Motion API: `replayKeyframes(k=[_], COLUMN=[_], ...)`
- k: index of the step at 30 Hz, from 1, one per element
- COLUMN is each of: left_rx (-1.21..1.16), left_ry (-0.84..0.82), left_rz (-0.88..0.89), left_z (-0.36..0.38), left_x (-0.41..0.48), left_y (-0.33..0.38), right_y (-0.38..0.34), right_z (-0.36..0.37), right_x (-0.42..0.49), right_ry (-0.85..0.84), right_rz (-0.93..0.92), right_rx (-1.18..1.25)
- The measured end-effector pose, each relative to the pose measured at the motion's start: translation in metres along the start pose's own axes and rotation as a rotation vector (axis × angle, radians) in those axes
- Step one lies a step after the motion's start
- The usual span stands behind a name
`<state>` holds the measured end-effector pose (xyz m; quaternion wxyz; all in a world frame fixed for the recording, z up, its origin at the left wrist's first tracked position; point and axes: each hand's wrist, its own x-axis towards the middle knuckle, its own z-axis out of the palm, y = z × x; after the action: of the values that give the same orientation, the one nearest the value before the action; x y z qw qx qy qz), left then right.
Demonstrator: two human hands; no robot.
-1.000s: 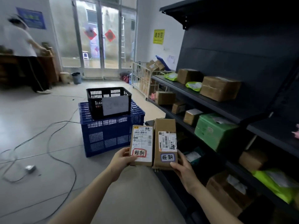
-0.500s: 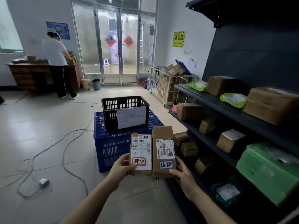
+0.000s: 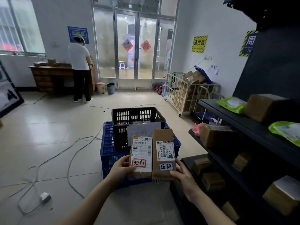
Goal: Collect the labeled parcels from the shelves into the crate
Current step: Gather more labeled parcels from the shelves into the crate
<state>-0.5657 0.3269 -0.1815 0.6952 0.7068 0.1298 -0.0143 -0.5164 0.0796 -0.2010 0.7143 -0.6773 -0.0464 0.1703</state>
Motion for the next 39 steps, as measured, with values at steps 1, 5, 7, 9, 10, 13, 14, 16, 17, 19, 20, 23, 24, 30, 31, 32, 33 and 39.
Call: replayKeyframes(k=[1, 5, 7, 9, 10, 13, 14, 16, 17, 19, 20, 23, 24, 30, 31, 32, 33, 39], left_rx=[0.001, 0.027, 0.042, 0.047, 0.057, 0.08, 0.075, 0.053, 0.041, 0.013, 0.003, -0.02, -0.025, -0.033, -0.033, -0.034, -0.035, -0.042], left_ry=[-0.004, -0.027, -0.034, -0.045, -0.046, -0.042, -0.041, -0.04, -0.039, -0.039, -0.036, -0.028, -0.022, 0.052, 0.067, 0.08, 0.093, 0.163], left_rz=[0.001, 0.003, -0.003, 0.004, 0.012, 0.015, 0.01, -0.003, -0.007, -0.011, -0.018, -0.047, -0.056, -0.07, -0.075, -0.081, -0.094, -0.181], left_z=[-0.005, -0.032, -0.049, -0.064, -0.072, -0.091, -0.094, -0.101, -0.103, -0.107, -0.11, -0.115, -0.117, -0.123, -0.123, -0.123, -0.122, -0.117], left_x=[0.015, 0.083, 0.119, 0.151, 0.167, 0.21, 0.222, 0.245, 0.255, 0.278, 0.29, 0.321, 0.332, 0.407, 0.423, 0.44, 0.456, 0.529], left_y=[0.002, 0.011, 0.017, 0.025, 0.028, 0.037, 0.039, 0.043, 0.045, 0.05, 0.05, 0.049, 0.049, 0.056, 0.056, 0.056, 0.057, 0.066], right_y=[-0.002, -0.013, -0.019, -0.024, -0.027, -0.035, -0.038, -0.043, -0.045, -0.048, -0.05, -0.052, -0.052, -0.061, -0.063, -0.065, -0.068, -0.071], right_z=[0.002, 0.016, 0.026, 0.036, 0.041, 0.056, 0.058, 0.062, 0.063, 0.063, 0.064, 0.063, 0.063, 0.061, 0.059, 0.056, 0.053, 0.042], right_x=[0.017, 0.086, 0.12, 0.154, 0.17, 0.211, 0.223, 0.249, 0.261, 0.286, 0.298, 0.336, 0.35, 0.437, 0.454, 0.473, 0.491, 0.588], right_ry=[-0.003, -0.003, -0.003, -0.011, -0.012, -0.01, -0.009, -0.002, -0.003, 0.0, 0.002, -0.005, -0.007, -0.07, -0.085, -0.099, -0.109, -0.206], right_rz=[-0.001, 0.004, 0.01, 0.021, 0.027, 0.023, 0.022, 0.025, 0.023, 0.028, 0.034, 0.046, 0.049, 0.08, 0.079, 0.082, 0.093, 0.136], right_rx=[-0.007, -0.028, -0.039, -0.035, -0.033, -0.015, -0.013, -0.014, -0.013, -0.015, -0.02, -0.044, -0.051, -0.074, -0.082, -0.088, -0.099, -0.139])
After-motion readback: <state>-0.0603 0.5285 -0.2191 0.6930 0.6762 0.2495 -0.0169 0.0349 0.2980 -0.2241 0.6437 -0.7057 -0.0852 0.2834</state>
